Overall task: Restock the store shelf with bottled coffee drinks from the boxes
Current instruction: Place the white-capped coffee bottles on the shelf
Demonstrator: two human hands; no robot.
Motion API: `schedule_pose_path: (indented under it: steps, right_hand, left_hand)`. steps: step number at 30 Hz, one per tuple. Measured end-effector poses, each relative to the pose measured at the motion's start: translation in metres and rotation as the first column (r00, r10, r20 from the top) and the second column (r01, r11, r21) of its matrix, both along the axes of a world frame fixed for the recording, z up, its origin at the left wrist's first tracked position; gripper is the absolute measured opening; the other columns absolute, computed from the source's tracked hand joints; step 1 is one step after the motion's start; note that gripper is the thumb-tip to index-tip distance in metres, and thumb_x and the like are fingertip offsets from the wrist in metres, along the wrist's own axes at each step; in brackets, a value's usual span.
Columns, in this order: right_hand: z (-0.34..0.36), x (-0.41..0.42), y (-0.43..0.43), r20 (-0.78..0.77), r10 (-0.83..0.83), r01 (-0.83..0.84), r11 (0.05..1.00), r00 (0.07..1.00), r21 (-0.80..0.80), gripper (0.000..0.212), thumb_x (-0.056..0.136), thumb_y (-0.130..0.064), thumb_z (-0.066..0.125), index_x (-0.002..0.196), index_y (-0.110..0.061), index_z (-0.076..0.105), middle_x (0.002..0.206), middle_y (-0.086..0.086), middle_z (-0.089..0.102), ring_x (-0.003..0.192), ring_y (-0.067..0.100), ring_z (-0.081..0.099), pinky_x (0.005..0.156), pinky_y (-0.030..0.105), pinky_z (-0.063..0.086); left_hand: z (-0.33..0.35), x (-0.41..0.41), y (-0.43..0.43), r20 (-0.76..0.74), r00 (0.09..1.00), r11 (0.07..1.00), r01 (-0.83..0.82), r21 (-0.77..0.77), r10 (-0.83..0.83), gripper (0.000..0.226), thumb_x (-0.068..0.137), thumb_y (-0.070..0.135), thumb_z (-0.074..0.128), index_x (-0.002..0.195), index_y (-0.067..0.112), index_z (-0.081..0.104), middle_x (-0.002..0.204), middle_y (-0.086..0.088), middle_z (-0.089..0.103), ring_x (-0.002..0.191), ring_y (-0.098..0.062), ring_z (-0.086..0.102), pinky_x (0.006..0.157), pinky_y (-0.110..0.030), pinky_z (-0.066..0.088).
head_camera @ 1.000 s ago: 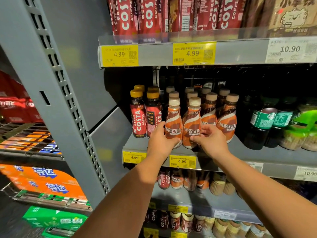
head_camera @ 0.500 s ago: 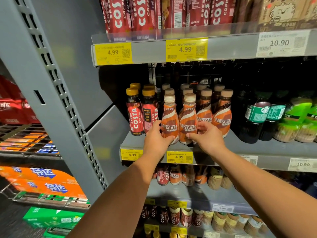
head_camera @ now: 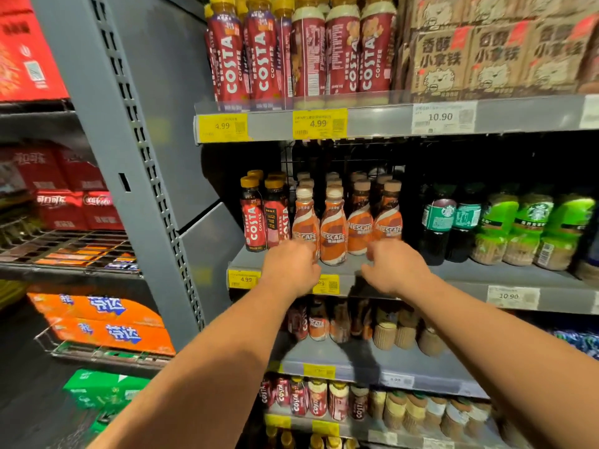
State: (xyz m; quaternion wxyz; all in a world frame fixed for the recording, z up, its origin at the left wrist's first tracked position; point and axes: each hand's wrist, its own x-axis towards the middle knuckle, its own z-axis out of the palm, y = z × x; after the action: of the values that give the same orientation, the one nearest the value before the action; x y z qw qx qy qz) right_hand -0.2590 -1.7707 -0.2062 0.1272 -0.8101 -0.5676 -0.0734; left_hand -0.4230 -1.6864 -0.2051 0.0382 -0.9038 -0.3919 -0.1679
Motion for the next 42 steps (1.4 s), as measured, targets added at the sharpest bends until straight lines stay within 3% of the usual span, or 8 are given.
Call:
schedule_pose_path:
  steps: [3,7,12,18,24,30,35,42]
  right_hand:
    - [-0.001,-0.005,-0.027,0.0,-0.034,0.034,0.997,0.999,-0.065,0.025,0.084,-0.032,0.056,0.074,-0.012,0.046,0.091,0.014,0.058,0.092,0.033,0.059,0.064,0.032,0.042]
    - [-0.001,-0.019,-0.069,0.012,-0.088,0.089,0.991,0.996,-0.101,0.025,0.086,-0.033,0.055,0.096,-0.01,0.059,0.103,0.014,0.061,0.095,0.033,0.058,0.067,0.032,0.042]
    - [-0.011,-0.051,-0.127,-0.042,-0.161,0.155,0.981,0.986,-0.119,0.022,0.088,-0.034,0.055,0.083,-0.013,0.049,0.085,0.011,0.052,0.076,0.028,0.049,0.064,0.032,0.042]
    - [-0.043,-0.085,-0.185,-0.021,-0.191,0.187,0.972,0.981,-0.141,0.023,0.088,-0.035,0.053,0.091,-0.013,0.055,0.103,0.012,0.061,0.094,0.032,0.059,0.074,0.036,0.048]
    - [-0.086,-0.083,-0.231,-0.022,-0.227,0.217,0.95,0.974,-0.223,0.026,0.088,-0.033,0.053,0.101,-0.012,0.062,0.09,0.01,0.058,0.082,0.03,0.056,0.065,0.032,0.043]
    - [-0.15,-0.063,-0.263,-0.072,-0.187,0.161,0.95,0.98,-0.267,0.021,0.088,-0.033,0.051,0.093,-0.013,0.058,0.103,0.012,0.063,0.093,0.032,0.059,0.072,0.034,0.048]
    - [-0.209,-0.043,-0.287,-0.061,-0.176,0.148,0.935,0.982,-0.323,0.03,0.089,-0.033,0.052,0.11,-0.013,0.061,0.111,0.012,0.062,0.101,0.032,0.059,0.071,0.032,0.042]
    - [-0.284,-0.027,-0.308,-0.1,-0.163,0.118,0.928,0.981,-0.353,0.022,0.087,-0.029,0.05,0.096,-0.011,0.059,0.103,0.014,0.062,0.095,0.034,0.058,0.071,0.036,0.046]
  left_hand:
    - [-0.002,-0.003,-0.023,-0.065,0.998,1.0,0.011,-0.01,-0.012,0.022,0.087,0.026,0.052,0.102,0.011,0.061,0.107,-0.008,0.061,0.103,-0.029,0.056,0.08,-0.038,0.049]
    - [-0.005,-0.011,-0.055,-0.068,0.996,0.999,0.05,-0.002,-0.05,0.022,0.088,0.027,0.052,0.102,0.013,0.063,0.109,-0.009,0.062,0.103,-0.03,0.056,0.078,-0.037,0.047]
    - [-0.015,-0.033,-0.103,-0.061,0.991,0.992,0.121,-0.02,-0.122,0.02,0.087,0.027,0.052,0.096,0.014,0.063,0.1,-0.008,0.063,0.095,-0.03,0.059,0.065,-0.033,0.042]
    - [-0.042,-0.048,-0.164,-0.012,0.981,0.98,0.195,-0.036,-0.196,0.02,0.089,0.029,0.05,0.094,0.014,0.062,0.1,-0.007,0.062,0.097,-0.031,0.057,0.069,-0.034,0.042]
    - [-0.094,-0.047,-0.209,-0.062,0.971,0.969,0.225,-0.103,-0.232,0.022,0.089,0.027,0.051,0.101,0.013,0.063,0.106,-0.008,0.063,0.099,-0.03,0.057,0.075,-0.037,0.047]
    - [-0.156,-0.032,-0.242,-0.123,0.964,0.966,0.219,-0.14,-0.237,0.02,0.09,0.028,0.049,0.101,0.014,0.06,0.102,-0.008,0.062,0.099,-0.03,0.056,0.066,-0.035,0.038]
    - [-0.213,-0.016,-0.271,-0.086,0.978,0.974,0.176,-0.144,-0.19,0.023,0.088,0.023,0.048,0.102,0.012,0.062,0.102,-0.008,0.062,0.097,-0.03,0.058,0.069,-0.036,0.044]
    - [-0.293,-0.001,-0.29,-0.114,0.977,0.968,0.155,-0.197,-0.18,0.024,0.088,0.023,0.049,0.105,0.012,0.062,0.104,-0.006,0.063,0.098,-0.027,0.058,0.067,-0.032,0.041]
